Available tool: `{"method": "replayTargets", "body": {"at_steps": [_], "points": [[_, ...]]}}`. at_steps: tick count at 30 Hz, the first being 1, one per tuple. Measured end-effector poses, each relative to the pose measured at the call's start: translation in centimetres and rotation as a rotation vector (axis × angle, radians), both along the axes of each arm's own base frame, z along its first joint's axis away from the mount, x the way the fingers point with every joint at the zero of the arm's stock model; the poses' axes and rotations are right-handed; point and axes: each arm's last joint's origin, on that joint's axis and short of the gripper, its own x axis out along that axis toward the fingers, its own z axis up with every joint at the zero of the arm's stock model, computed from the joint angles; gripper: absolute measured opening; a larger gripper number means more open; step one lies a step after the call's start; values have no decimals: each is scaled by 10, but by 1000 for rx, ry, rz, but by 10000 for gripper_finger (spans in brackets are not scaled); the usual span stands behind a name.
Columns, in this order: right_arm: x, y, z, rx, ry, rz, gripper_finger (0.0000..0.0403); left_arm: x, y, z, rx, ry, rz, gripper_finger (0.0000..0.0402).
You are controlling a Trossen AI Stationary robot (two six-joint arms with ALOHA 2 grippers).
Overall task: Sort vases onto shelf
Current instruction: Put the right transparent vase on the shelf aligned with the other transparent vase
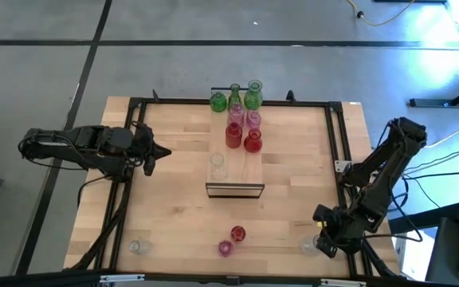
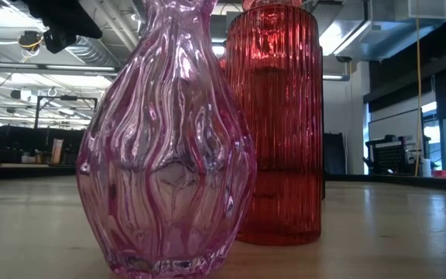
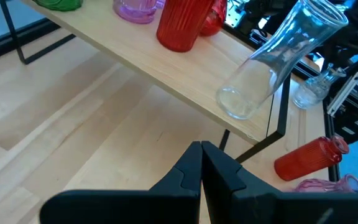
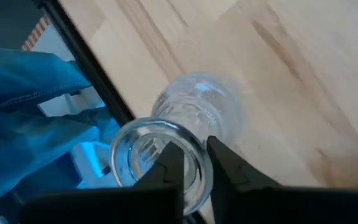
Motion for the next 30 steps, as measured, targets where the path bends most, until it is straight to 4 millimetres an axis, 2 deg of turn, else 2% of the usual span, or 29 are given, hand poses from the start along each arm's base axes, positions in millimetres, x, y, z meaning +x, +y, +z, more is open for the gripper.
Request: {"method": "replayTargets", "body": {"at_steps": [2,6,11,16,23,27,30], "points": [[3,-3,2,17,9,-2,14,0,0,0,0,0,0,0],[11,-14,8,35,21,9,22,0,0,0,0,0,1,0],[27,-36,37,2,11,79,9,0,0,0,5,0,8,0],[45,-73,83,-94,-37,111,7,1,1,0,15,4,26,0],[67,-140,151,-173,-196,38,7,8,0,-4,21,38,29,0],[86,-170,173,-217,-208,57,7,14,0,-7,24,72,29,0],[106,-183,181,-246,-180,116,7,19,0,-10,25,96,29,0]]}}
